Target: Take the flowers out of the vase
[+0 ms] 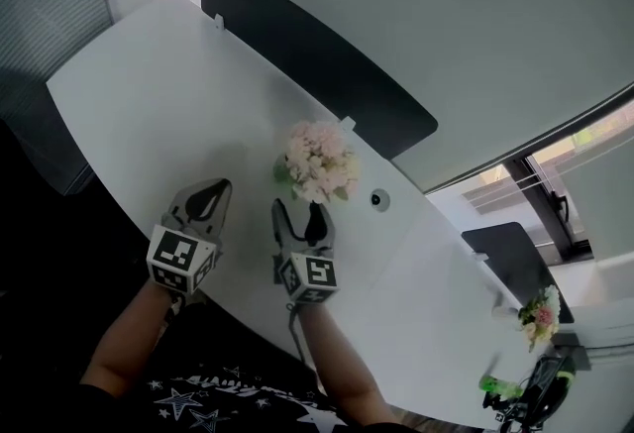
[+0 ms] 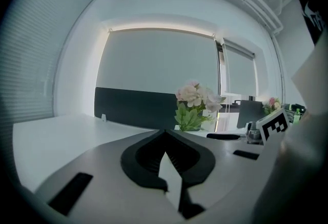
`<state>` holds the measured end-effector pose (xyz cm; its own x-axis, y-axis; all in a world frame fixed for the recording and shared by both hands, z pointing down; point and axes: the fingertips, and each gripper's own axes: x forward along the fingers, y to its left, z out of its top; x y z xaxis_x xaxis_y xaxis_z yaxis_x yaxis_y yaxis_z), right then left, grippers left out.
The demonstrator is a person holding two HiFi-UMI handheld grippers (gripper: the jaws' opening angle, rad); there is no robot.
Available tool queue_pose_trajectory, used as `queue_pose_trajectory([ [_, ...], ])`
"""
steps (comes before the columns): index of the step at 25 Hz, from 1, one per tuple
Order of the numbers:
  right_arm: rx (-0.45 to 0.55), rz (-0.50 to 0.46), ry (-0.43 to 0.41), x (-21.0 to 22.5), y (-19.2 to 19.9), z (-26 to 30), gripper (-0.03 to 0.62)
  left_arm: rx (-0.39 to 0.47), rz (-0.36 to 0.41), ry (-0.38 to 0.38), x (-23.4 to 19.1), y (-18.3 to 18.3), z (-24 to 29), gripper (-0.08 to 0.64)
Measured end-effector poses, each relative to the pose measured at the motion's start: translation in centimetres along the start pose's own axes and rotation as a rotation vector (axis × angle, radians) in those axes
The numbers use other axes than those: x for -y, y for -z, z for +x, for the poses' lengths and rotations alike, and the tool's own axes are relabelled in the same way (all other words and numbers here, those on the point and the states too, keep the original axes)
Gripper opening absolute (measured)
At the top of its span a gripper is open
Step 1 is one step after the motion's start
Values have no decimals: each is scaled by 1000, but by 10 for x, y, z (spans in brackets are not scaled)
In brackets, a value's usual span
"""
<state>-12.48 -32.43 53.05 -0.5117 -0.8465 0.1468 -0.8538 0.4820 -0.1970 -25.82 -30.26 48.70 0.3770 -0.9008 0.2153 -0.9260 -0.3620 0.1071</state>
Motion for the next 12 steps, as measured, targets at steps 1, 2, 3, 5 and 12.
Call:
queue_pose_trajectory([
  [1,3,-1,4,0,1,5,310,-1,-1,8,-3,0,3,8],
  [2,10,-1,6,0,1,10,310,-2,-1,15,-5,-1,7,7],
  [3,18,-2,8,0,1,16,310,-3,-1,24,-7,-2,10,8],
  [5,17,1,17,1,3,25,310,-3,-1,38,-10,-4,15,7],
  [12,24,31,46,12,4,47,310,-29,3,78,-15,8,30,8],
])
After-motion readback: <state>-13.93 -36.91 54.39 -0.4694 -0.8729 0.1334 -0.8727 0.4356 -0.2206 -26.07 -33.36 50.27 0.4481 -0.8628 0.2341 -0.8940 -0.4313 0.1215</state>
